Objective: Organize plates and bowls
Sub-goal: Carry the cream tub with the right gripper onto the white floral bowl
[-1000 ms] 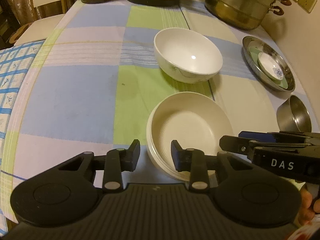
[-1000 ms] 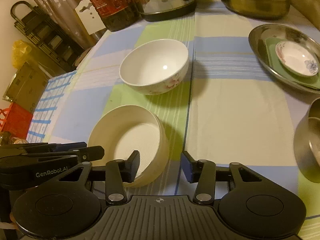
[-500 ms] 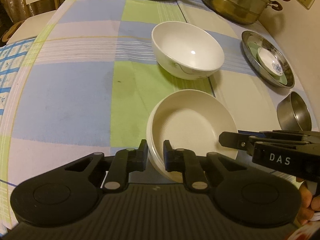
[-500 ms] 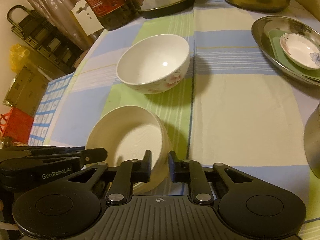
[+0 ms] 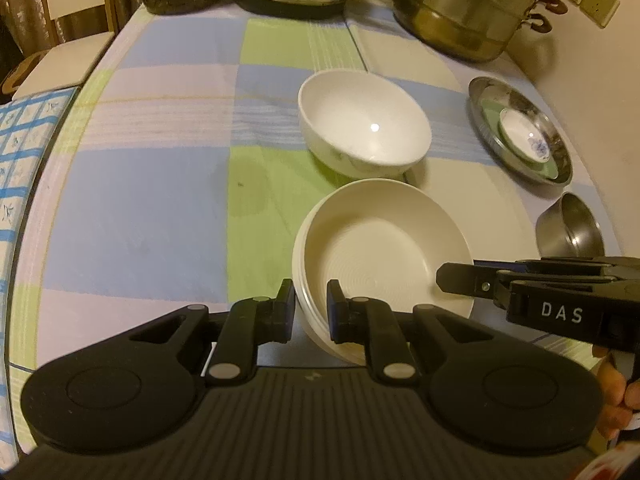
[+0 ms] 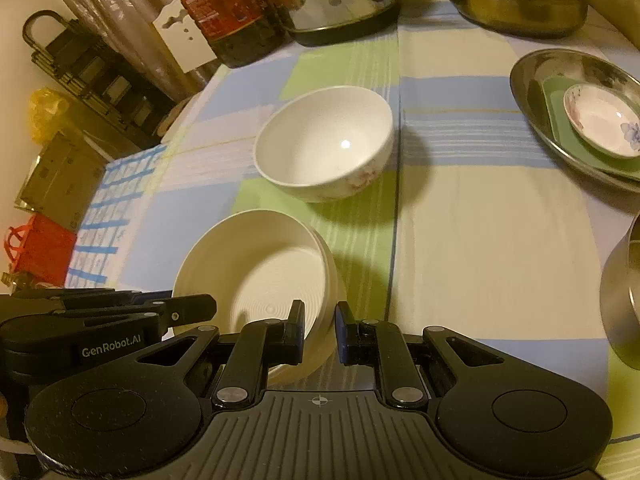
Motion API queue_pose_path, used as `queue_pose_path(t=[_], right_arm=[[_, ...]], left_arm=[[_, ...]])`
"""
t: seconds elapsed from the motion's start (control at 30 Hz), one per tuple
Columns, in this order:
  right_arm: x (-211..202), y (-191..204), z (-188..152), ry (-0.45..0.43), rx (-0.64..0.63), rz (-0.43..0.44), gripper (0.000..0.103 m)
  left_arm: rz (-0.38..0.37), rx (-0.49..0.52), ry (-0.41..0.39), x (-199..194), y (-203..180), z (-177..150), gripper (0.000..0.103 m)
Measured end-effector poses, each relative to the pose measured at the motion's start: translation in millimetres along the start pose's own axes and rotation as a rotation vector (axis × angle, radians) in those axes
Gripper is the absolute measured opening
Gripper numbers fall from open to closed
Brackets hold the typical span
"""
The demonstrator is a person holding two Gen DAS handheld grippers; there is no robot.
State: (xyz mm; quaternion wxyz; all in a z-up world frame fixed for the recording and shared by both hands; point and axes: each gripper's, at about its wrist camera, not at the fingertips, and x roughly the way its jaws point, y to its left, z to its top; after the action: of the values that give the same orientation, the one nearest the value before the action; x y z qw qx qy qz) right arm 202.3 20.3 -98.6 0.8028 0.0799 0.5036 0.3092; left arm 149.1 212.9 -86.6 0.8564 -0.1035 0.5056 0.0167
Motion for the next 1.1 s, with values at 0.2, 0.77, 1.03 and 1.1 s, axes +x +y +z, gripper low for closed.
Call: queue_pose_path(t=[0.2, 0.77, 1.03, 1.1], right_arm=[[-15.3, 5.9, 11.6, -0.017, 0.003, 0.014, 0.016], [-20.9, -2.3, 78.7, -0.106, 0.023, -0.007, 0.016], [-6.7, -15.3, 109.3, -0.111, 0.042, -0.023, 0.016], [-1.5, -18.5, 114.2, -0.106, 0.045, -0.027, 0.016]], left_arm=[[-0.008, 0.011, -0.038, -17.5, -1.9, 12.6, 0.014], [-0.005, 0.077, -0.145, -10.6, -16.2, 85.9, 0.014], [-0.004, 0.080, -0.148, 11.0, -16.2, 116.8, 0.014], [-0.001, 0.077, -0.142, 16.9, -15.6, 120.9, 0.014]])
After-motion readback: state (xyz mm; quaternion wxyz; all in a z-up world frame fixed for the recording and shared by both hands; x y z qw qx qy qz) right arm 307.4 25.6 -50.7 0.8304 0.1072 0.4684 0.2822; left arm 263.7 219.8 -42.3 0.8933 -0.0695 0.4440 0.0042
